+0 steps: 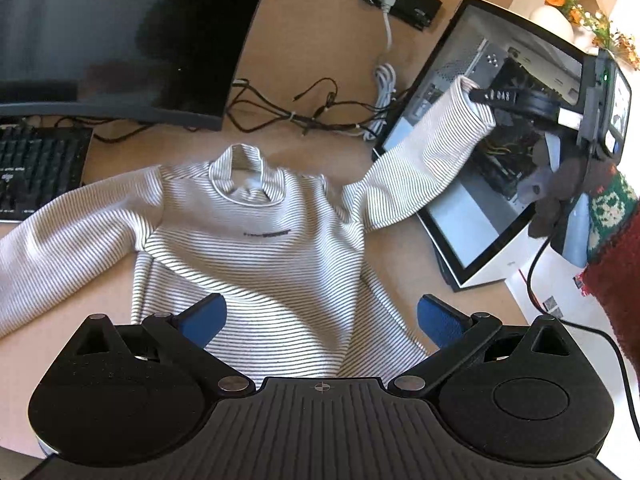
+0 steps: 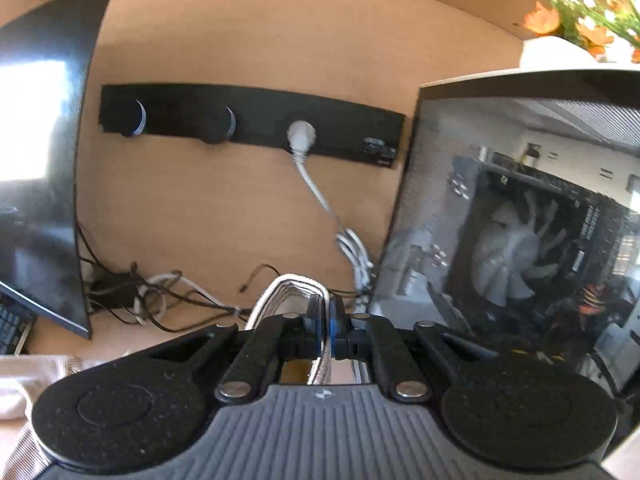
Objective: Fold clothes
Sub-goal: 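Lift the held sleeve with the right gripper and lay it across the body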
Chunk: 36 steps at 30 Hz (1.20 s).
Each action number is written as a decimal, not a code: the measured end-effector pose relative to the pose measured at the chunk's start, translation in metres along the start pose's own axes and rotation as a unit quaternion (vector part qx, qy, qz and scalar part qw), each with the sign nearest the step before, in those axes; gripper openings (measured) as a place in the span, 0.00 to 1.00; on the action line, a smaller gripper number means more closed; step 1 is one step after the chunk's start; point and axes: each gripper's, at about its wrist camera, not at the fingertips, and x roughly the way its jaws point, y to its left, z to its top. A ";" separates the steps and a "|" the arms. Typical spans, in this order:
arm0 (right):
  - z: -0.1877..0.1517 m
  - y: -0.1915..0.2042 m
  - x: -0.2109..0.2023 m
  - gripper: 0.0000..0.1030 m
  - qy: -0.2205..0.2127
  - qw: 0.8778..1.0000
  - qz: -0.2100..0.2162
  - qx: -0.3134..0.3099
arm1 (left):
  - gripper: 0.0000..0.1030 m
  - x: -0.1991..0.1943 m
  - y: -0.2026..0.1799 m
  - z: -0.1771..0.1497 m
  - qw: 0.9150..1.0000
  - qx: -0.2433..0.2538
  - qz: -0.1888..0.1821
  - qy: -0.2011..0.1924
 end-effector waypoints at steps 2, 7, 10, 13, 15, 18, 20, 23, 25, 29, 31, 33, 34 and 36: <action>0.006 0.008 -0.001 0.03 -0.005 1.000 0.016 0.005 | 1.00 0.001 0.004 0.000 1.000 -0.007 0.001 0.002; 0.023 0.044 0.007 0.03 -0.014 0.997 0.073 -0.001 | 1.00 0.002 0.018 0.000 0.999 -0.034 0.012 0.006; 0.027 0.073 0.015 0.03 -0.010 0.993 0.116 -0.003 | 1.00 0.001 0.027 -0.001 0.998 -0.051 0.021 0.007; 0.027 0.102 0.025 0.03 -0.008 0.988 0.151 -0.009 | 1.00 0.001 0.035 -0.002 0.997 -0.070 0.031 0.007; 0.025 0.122 0.033 0.04 -0.002 0.984 0.176 -0.008 | 1.00 0.001 0.039 -0.003 0.996 -0.079 0.036 0.008; 0.023 0.145 0.039 0.09 0.001 0.976 0.218 0.000 | 1.00 0.004 0.043 -0.004 0.995 -0.091 0.044 0.011; 0.023 0.154 0.039 0.19 -0.008 0.971 0.237 -0.005 | 1.00 0.007 0.045 -0.004 0.994 -0.102 0.048 0.014; 0.021 0.152 0.040 0.35 -0.018 0.969 0.246 -0.015 | 1.00 0.015 0.051 -0.004 0.991 -0.121 0.051 0.022; 0.014 0.143 0.044 0.36 -0.015 0.969 0.244 -0.017 | 1.00 0.022 0.055 -0.004 0.990 -0.130 0.049 0.030; -0.023 0.110 0.072 0.36 0.037 0.974 0.223 -0.001 | 1.00 0.047 0.065 0.004 0.988 -0.137 0.050 0.042; -0.053 0.094 0.084 0.36 0.083 0.973 0.214 0.014 | 1.00 0.060 0.068 0.009 0.990 -0.124 0.059 0.041; -0.088 0.083 0.090 0.36 0.125 0.969 0.214 0.021 | 1.00 0.074 0.068 0.014 0.992 -0.098 0.076 0.038; -0.105 0.079 0.089 0.37 0.139 0.967 0.214 0.020 | 1.00 0.082 0.067 0.016 0.992 -0.084 0.086 0.038; -0.133 0.081 0.083 0.43 0.158 0.962 0.222 0.007 | 1.00 0.101 0.068 0.018 0.992 -0.059 0.105 0.049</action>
